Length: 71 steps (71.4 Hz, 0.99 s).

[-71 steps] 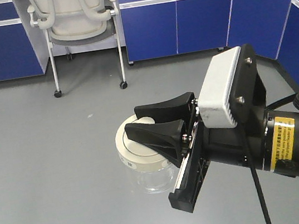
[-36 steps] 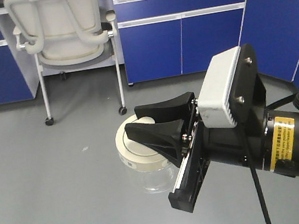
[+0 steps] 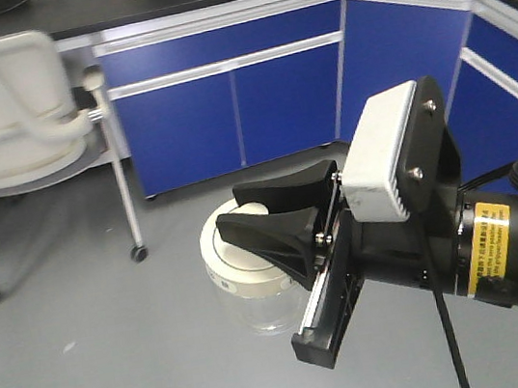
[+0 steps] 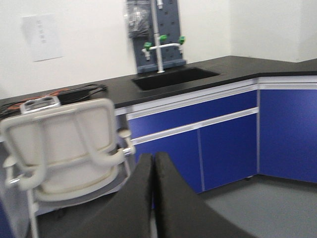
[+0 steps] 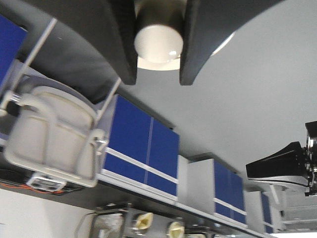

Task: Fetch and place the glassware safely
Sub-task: 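Keep holding the jar in the right gripper while driving across the lab, then carry the jar over the black countertop with the right gripper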

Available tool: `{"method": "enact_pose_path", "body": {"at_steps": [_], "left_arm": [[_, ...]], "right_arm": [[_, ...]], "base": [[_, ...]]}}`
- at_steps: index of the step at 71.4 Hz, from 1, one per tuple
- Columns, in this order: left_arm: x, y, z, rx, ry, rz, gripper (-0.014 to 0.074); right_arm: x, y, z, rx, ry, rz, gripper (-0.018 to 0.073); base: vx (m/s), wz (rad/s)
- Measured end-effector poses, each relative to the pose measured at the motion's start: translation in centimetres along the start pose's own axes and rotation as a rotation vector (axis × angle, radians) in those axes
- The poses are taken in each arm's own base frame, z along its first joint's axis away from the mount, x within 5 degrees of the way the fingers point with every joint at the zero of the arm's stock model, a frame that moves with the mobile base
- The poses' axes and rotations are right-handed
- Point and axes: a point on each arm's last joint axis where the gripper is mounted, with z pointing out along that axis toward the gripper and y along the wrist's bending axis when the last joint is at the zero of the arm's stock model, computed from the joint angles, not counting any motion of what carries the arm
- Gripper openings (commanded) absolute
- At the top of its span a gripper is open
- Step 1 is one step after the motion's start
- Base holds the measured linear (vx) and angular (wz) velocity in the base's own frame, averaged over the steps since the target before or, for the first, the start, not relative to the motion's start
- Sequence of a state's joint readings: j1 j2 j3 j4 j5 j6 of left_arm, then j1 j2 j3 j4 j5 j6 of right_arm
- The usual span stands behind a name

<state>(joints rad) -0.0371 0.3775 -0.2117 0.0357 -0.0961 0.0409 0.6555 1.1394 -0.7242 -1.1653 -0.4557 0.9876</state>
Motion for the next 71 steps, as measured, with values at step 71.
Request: {"method": "enact_pose_path", "body": {"at_steps": [71], "left_arm": [[0.0, 0.0, 0.0, 0.0, 0.0, 0.0, -0.0007]], "right_arm": [[0.0, 0.0, 0.0, 0.0, 0.0, 0.0, 0.0]], "base": [[0.2, -0.65]]}}
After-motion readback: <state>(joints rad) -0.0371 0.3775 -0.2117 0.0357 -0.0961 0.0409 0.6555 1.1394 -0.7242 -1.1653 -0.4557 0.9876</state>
